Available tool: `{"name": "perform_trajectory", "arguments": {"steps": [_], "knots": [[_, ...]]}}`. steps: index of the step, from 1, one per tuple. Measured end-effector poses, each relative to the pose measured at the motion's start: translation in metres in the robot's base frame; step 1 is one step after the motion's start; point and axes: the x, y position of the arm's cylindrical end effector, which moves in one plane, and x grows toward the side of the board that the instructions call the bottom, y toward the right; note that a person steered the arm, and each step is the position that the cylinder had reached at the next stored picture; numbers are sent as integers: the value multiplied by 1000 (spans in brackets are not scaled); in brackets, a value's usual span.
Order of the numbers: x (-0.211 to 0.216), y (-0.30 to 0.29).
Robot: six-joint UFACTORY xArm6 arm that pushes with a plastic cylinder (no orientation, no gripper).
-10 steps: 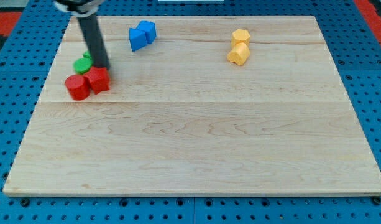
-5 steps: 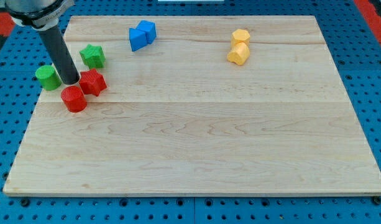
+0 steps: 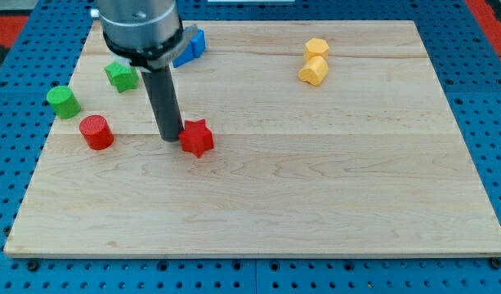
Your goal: Move the red blocks towards the bottom side of the board
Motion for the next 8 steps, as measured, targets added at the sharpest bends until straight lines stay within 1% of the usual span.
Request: {"name": "perform_trajectory", "arguments": {"steps": [1,2,3,4,5,6,7,8], "knots": [[35,-9],[52,-96],[13,-188],[2,-190],[-2,-128],[-9,-97],[-29,-84],[-35,-70]]}}
